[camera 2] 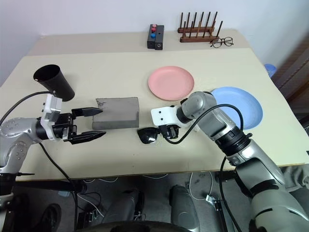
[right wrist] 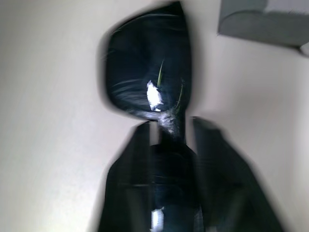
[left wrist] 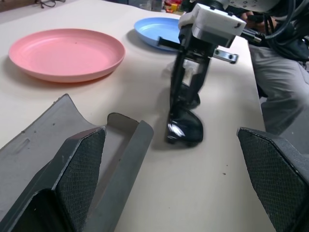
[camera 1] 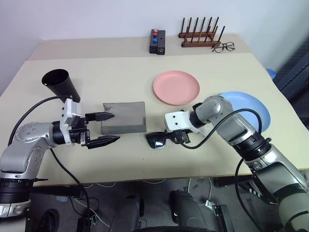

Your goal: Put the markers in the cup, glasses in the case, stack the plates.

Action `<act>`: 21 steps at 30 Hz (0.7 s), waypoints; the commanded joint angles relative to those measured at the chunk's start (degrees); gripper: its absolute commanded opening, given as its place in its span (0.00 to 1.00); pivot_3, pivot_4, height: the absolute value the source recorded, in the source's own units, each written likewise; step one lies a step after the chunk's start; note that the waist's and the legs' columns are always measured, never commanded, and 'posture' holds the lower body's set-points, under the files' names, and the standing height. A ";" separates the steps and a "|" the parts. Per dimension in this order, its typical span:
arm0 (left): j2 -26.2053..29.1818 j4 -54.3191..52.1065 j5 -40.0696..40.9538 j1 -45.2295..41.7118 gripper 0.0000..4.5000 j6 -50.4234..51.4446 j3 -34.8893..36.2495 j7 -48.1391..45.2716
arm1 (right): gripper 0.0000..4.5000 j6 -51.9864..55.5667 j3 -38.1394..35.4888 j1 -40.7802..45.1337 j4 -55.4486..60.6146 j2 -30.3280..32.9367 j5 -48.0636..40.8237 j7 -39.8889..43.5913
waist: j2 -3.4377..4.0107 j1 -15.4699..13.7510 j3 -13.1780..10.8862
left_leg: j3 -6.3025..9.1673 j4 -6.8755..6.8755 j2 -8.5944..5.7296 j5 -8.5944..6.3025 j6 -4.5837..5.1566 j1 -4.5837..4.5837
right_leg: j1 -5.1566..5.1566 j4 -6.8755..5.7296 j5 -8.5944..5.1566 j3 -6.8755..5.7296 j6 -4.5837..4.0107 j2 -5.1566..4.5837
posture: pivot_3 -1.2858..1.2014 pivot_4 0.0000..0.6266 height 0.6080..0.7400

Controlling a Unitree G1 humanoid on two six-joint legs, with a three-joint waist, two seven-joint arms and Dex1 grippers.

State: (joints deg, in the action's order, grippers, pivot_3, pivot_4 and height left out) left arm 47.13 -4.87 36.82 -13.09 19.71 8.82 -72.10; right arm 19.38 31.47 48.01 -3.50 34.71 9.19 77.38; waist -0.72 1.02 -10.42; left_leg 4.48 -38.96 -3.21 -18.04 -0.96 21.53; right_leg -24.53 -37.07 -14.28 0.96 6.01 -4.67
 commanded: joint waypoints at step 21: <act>0.22 0.75 1.46 -1.80 1.00 0.42 5.35 1.06 | 0.01 8.32 -12.84 8.49 4.36 -5.85 -15.52 1.66 | 0.07 0.09 -0.04 | 0.01 0.11 0.02 0.00 -0.01 0.05 | -0.10 0.03 0.01 0.01 -0.03 -0.02 | 0.52 0.24 1.00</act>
State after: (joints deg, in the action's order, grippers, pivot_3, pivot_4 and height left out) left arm 46.95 -4.04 37.07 -14.27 19.94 12.02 -70.98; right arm 26.07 21.26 54.45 -0.29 30.60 -3.48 80.71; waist -0.65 1.10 -10.46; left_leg 4.48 -38.85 -3.19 -18.04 -0.98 21.58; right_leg -24.63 -37.04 -14.27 0.97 5.98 -4.70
